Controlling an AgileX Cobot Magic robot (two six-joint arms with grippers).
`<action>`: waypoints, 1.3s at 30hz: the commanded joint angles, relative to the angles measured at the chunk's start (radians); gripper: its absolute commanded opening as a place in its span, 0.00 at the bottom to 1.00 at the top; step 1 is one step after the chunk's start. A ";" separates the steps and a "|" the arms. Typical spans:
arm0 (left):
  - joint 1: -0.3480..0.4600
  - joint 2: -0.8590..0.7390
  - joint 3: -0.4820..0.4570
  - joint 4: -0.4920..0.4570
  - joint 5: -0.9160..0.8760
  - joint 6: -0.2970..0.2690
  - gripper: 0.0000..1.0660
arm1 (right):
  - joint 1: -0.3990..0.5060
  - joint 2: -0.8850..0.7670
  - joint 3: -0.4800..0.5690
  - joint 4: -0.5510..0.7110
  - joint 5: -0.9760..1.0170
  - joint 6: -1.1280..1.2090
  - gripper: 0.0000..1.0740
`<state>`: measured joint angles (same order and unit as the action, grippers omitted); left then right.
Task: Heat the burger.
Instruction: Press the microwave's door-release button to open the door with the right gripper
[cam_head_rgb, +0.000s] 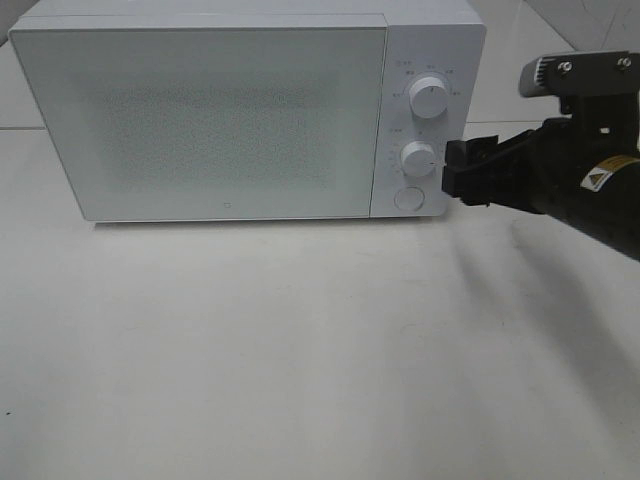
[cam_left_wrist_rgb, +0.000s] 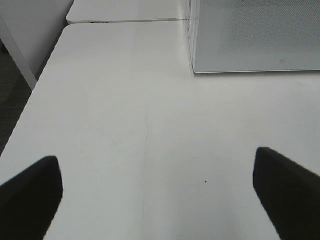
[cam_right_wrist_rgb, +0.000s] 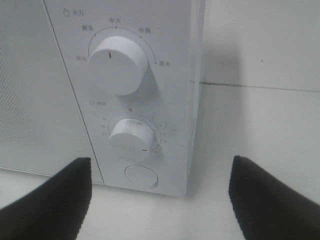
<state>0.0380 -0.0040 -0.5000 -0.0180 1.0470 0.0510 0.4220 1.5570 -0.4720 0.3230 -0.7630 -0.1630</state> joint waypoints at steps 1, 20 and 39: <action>0.001 -0.021 0.002 0.002 -0.009 -0.007 0.92 | 0.081 0.065 0.000 0.176 -0.105 -0.081 0.69; 0.001 -0.021 0.002 0.003 -0.009 -0.007 0.92 | 0.280 0.264 0.000 0.371 -0.330 0.028 0.69; 0.001 -0.021 0.002 0.003 -0.009 -0.007 0.92 | 0.280 0.264 0.000 0.370 -0.314 1.014 0.56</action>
<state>0.0380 -0.0040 -0.5000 -0.0170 1.0470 0.0510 0.6990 1.8230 -0.4750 0.6930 -1.0770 0.8080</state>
